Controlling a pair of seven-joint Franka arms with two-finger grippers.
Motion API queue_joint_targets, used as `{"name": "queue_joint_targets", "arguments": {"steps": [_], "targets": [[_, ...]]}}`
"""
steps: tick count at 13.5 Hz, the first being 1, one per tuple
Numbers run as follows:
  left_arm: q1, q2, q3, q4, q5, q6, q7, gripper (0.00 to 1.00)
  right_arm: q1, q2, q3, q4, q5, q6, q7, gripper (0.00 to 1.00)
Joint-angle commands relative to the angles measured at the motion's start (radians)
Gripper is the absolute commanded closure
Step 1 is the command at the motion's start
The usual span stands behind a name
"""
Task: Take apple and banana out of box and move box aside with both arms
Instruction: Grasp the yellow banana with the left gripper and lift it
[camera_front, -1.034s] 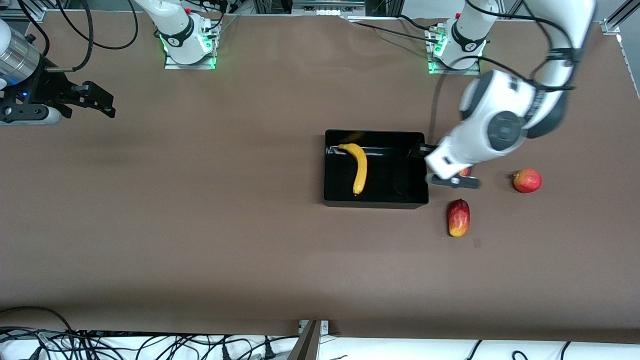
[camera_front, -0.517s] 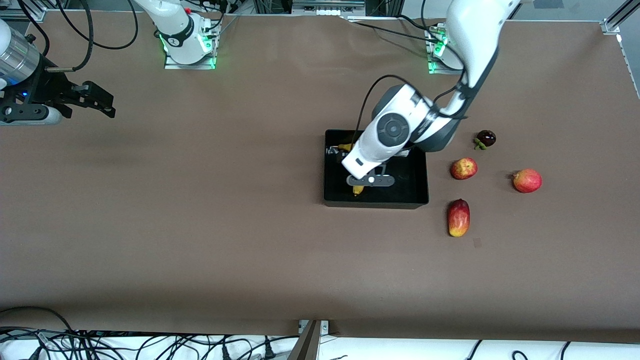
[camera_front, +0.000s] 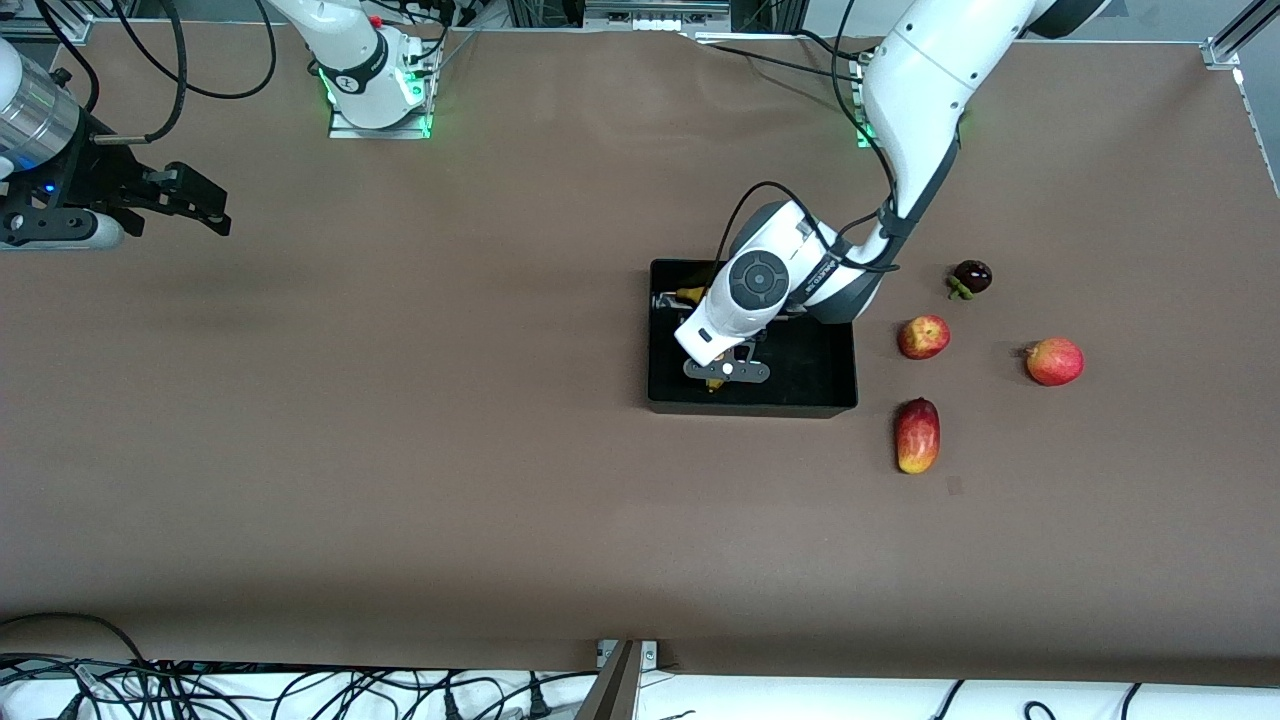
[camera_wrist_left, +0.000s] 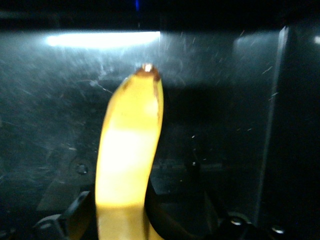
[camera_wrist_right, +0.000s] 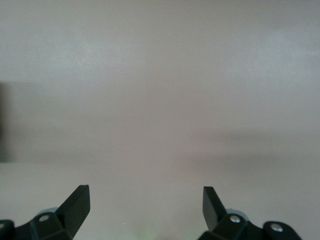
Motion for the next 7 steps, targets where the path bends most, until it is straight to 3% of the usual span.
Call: {"name": "queue_joint_targets", "arguments": {"steps": [1,4,7], "targets": [[-0.008,-0.02,0.007,-0.015,0.016,-0.006,-0.01,0.99,-0.007,0.005,0.011,0.019,-0.005,-0.016,0.004,0.0],[0.001,-0.046,0.007,-0.008,0.016,-0.026,-0.01,1.0,-0.007,0.005,0.011,0.019,-0.004,-0.018,0.004,0.0],[0.013,-0.085,0.007,0.033,0.013,-0.164,-0.006,1.0,-0.007,0.005,0.011,0.019,-0.005,-0.016,0.004,0.0]]}}
